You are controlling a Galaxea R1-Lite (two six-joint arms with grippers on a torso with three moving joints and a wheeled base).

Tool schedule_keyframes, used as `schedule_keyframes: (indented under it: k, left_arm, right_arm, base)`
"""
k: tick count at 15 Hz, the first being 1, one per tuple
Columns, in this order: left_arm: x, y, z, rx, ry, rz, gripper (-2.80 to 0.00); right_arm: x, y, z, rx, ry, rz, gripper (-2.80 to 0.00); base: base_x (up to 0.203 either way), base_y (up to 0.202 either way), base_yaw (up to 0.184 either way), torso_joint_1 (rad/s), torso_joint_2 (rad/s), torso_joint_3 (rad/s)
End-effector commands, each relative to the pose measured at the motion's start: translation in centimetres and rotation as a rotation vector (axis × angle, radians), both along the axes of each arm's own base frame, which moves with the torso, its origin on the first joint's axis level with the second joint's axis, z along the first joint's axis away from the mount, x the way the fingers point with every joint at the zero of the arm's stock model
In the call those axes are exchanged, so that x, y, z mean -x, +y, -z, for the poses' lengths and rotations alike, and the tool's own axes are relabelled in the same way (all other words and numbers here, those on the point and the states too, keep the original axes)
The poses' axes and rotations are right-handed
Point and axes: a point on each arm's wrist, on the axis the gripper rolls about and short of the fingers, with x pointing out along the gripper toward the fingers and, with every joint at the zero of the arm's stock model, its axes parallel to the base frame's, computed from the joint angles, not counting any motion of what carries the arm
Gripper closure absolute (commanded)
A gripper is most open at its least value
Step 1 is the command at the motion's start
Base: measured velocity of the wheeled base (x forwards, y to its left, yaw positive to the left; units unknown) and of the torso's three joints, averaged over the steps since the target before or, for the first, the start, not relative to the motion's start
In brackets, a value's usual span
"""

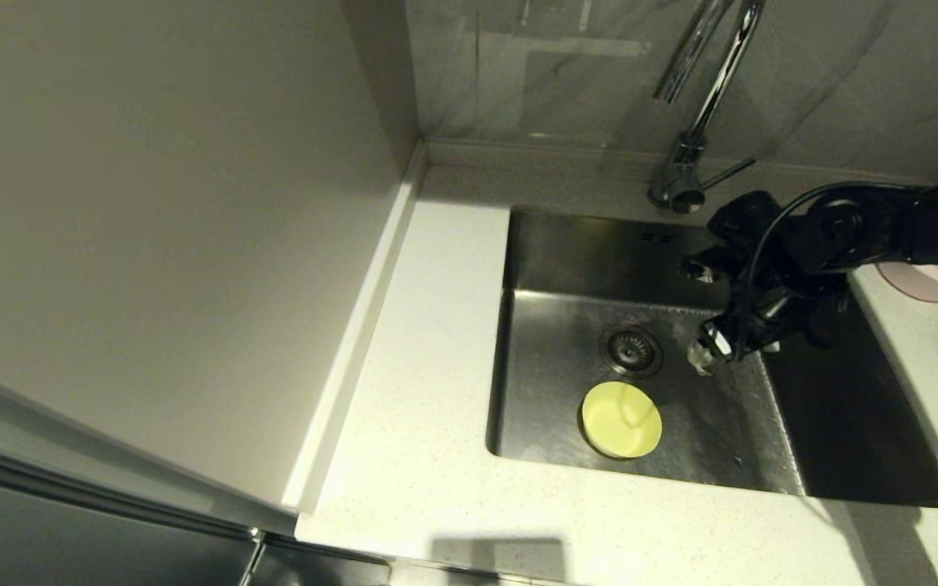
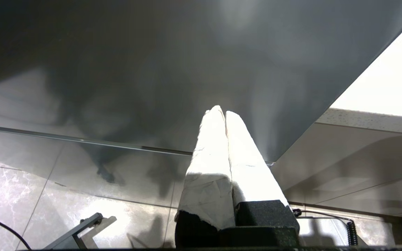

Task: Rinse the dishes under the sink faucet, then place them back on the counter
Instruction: Put a bowl back to the table from the sink

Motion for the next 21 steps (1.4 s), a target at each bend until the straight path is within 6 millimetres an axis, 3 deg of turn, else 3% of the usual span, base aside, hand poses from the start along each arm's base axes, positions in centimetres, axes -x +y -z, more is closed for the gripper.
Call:
schedule_keyframes:
  k: [1, 12, 21]
  left_arm:
    - [0.0, 0.0, 0.0, 0.001, -0.002, 0.0, 0.0]
    - [0.0, 0.0, 0.0, 0.001, -0.002, 0.0, 0.0]
    - [0.0, 0.0, 0.0, 0.001, -0.002, 0.0, 0.0]
  right_arm:
    - [-2.8, 1.3, 4.0, 0.002, -0.02, -0.018, -2.8]
    - [-4.3, 5.0, 11.8, -0.004, -0.039, -0.087, -2.8]
    - [-5.2, 5.9, 14.4, -0.007, -0.051, -0.099, -2.8]
  base:
    - [0.0, 0.0, 0.0, 0.0, 0.0, 0.0]
    - [0.0, 0.0, 0.0, 0.0, 0.0, 0.0]
    - [0.0, 0.0, 0.0, 0.0, 0.0, 0.0]
